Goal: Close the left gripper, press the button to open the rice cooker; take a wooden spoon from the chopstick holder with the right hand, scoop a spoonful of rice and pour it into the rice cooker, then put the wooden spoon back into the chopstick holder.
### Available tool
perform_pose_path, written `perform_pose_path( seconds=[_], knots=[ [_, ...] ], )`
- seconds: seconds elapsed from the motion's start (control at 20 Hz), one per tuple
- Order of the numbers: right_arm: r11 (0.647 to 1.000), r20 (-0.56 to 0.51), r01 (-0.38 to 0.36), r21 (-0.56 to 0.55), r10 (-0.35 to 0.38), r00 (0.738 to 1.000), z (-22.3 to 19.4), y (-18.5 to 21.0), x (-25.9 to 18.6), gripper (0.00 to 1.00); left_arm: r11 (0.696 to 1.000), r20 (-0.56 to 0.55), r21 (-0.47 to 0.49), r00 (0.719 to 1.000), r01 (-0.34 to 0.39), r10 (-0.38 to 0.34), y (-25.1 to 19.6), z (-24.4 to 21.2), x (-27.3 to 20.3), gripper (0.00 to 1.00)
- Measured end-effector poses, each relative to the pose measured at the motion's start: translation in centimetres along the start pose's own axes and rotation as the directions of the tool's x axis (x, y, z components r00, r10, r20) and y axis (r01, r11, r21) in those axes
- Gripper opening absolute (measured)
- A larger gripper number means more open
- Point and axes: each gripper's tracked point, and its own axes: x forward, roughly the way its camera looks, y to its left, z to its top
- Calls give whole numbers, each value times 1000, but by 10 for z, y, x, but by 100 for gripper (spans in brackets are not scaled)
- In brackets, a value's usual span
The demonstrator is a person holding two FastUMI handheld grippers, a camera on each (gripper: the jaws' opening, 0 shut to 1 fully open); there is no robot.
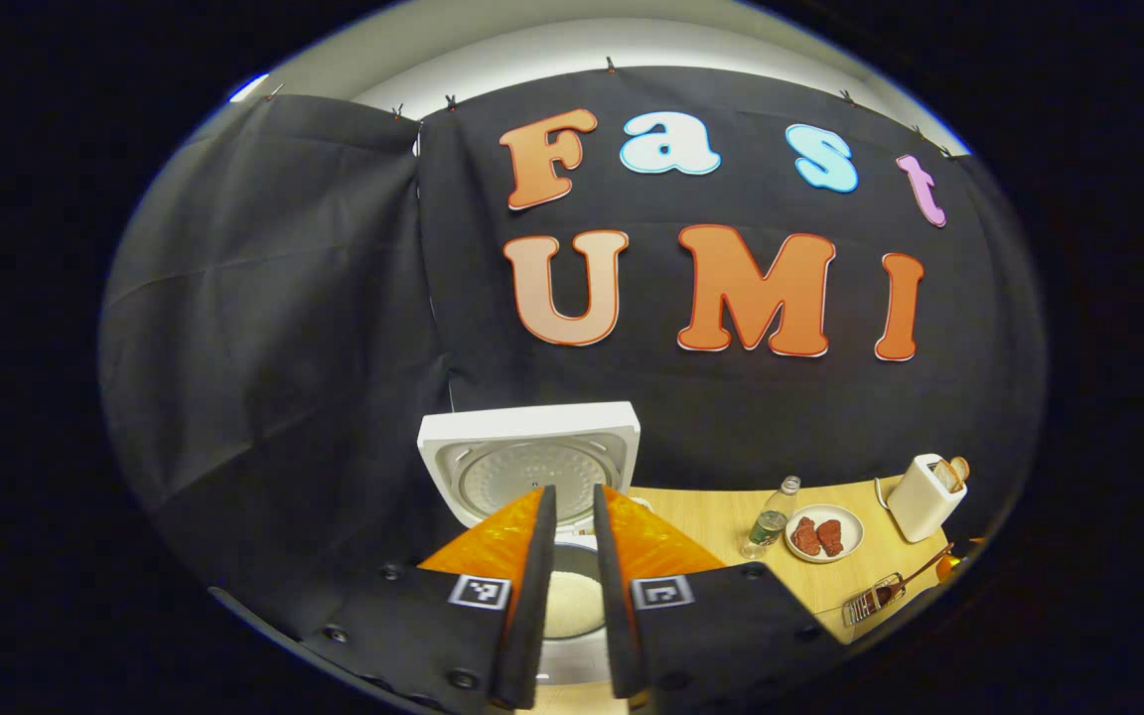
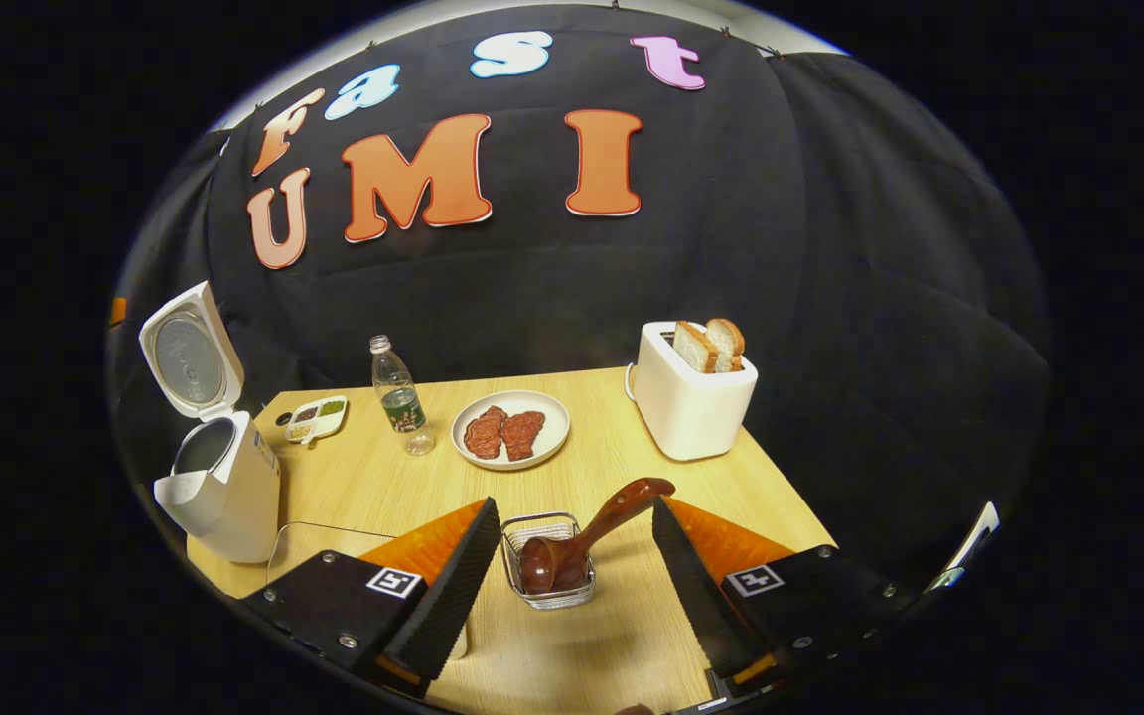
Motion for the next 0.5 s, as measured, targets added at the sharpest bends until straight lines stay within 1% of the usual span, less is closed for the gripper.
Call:
perform_pose_path(
  seconds=[0.05, 0.1, 0.15, 0.2, 0.25, 0.3, 0.35, 0.4, 0.45, 0.5],
  knots=[
    [1000, -10, -5, 3, 5, 1000, -1, -2, 6, 95, 1000, 16, 3, 1000, -3, 3, 1, 2, -7, 51],
    [1000, -26, -4, 6, 4, 1000, -6, -4, 13, 95, 1000, 33, 4, 999, -12, 12, 1, 5, -15, 58],
    [1000, -45, -3, 11, 3, 999, -11, -6, 20, 95, 1000, 48, 6, 999, -25, 25, 2, 7, -22, 70],
    [1000, -69, 2, 14, -1, 998, -18, -9, 28, 96, 999, 56, 5, 998, -36, 36, 1, 8, -31, 76],
    [1000, -87, 8, 14, -7, 996, -23, -12, 34, 96, 999, 52, 8, 998, -46, 45, 0, 5, -38, 75],
    [1000, -101, 2, 22, 0, 995, -26, -13, 40, 96, 998, 51, 9, 997, -59, 58, -1, 1, -45, 81],
    [999, -112, -6, 36, 10, 994, -28, -12, 46, 95, 997, 50, 7, 996, -71, 71, 1, -2, -52, 89],
    [999, -122, -13, 51, 19, 992, -33, -11, 50, 95, 996, 45, 6, 995, -92, 91, 4, -7, -57, 88],
    [998, -136, -13, 62, 21, 990, -38, -13, 56, 95, 994, 35, 4, 993, -109, 109, 4, -11, -63, 94],
    [997, -152, -12, 73, 23, 988, -44, -15, 62, 95, 993, 24, 0, 992, -121, 121, 4, -16, -68, 94]
  ],
)
